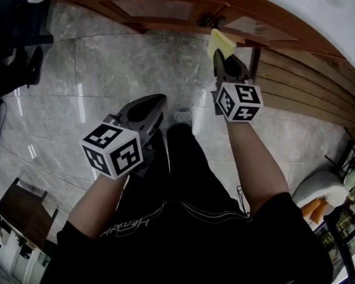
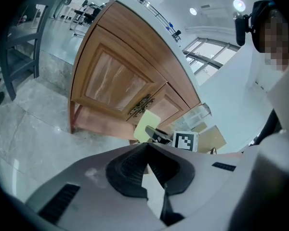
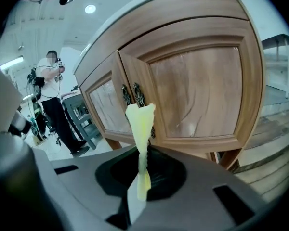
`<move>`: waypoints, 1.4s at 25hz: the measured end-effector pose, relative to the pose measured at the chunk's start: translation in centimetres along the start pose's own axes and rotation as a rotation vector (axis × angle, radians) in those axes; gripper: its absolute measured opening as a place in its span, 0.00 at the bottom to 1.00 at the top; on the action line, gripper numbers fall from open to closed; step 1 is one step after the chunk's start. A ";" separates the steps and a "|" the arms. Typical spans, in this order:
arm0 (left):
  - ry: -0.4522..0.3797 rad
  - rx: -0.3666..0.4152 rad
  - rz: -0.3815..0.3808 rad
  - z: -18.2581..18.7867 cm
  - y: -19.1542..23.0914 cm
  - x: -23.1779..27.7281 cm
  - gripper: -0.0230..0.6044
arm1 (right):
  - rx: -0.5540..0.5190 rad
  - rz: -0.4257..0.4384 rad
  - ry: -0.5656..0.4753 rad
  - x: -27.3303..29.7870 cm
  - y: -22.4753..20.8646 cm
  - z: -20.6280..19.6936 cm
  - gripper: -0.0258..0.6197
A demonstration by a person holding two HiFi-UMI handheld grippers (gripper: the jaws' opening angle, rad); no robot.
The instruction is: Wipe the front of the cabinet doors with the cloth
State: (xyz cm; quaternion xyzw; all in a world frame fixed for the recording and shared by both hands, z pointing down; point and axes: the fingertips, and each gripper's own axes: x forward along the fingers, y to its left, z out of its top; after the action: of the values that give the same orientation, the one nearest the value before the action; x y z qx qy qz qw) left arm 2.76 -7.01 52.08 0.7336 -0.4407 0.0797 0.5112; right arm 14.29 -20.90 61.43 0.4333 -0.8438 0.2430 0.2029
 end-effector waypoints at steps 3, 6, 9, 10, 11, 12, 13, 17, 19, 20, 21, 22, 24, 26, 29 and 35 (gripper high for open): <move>-0.006 -0.015 0.000 -0.5 -2.1 -1.3 0.05 | 0.052 0.042 0.075 -4.2 0.4 -0.6 0.10; -0.033 -0.057 -0.001 -0.4 -3.8 -3.1 0.05 | 0.077 0.140 0.108 -8.6 2.3 0.5 0.10; -0.055 -0.071 -0.003 -0.3 -5.2 -5.7 0.05 | 0.064 0.262 0.143 -13.8 5.5 2.3 0.10; -0.057 -0.056 -0.007 0.1 -5.6 -6.5 0.05 | 0.060 0.301 0.148 -15.6 6.6 3.3 0.10; -0.059 -0.031 -0.013 0.6 -6.1 -7.3 0.05 | 0.047 0.338 0.147 -17.4 7.8 4.6 0.10; -0.060 0.000 -0.021 1.1 -6.7 -8.2 0.05 | 0.021 0.370 0.138 -19.1 9.0 6.0 0.10; -0.063 0.034 -0.031 1.5 -7.4 -9.1 0.05 | -0.017 0.396 0.120 -20.9 10.3 7.5 0.10; -0.075 0.156 -0.090 1.9 -11.4 -14.2 0.05 | -0.099 0.467 0.055 -28.0 15.7 12.0 0.10; -0.073 0.203 -0.138 1.4 -13.8 -17.3 0.05 | -0.090 0.485 0.032 -31.3 18.8 13.4 0.10; -0.071 0.226 -0.167 1.2 -15.1 -18.9 0.05 | -0.094 0.487 0.014 -32.8 20.4 14.0 0.10; -0.071 0.253 -0.198 1.0 -16.3 -20.5 0.05 | -0.104 0.485 -0.006 -34.3 22.0 14.5 0.10; -0.075 0.288 -0.228 1.0 -17.5 -22.1 0.05 | -0.115 0.478 -0.029 -35.6 23.5 15.0 0.10; -0.103 0.385 -0.269 1.1 -19.8 -25.5 0.05 | -0.138 0.461 -0.081 -38.3 26.4 15.8 0.10; -0.141 0.472 -0.289 1.1 -21.9 -29.3 0.05 | -0.168 0.428 -0.126 -41.0 29.2 16.1 0.10; -0.176 0.548 -0.311 0.2 -24.8 -34.9 0.05 | -0.156 0.387 -0.176 -45.1 33.1 16.3 0.10; -0.258 0.618 -0.361 0.0 -29.3 -42.9 0.05 | -0.080 0.386 -0.276 -51.5 38.2 17.8 0.10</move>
State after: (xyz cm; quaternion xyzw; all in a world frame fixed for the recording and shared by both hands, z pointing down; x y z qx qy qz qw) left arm -1.64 19.85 7.84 0.9230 -0.3205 0.0245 0.2117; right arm 8.22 20.63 9.78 0.2846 -0.9397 0.1822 0.0526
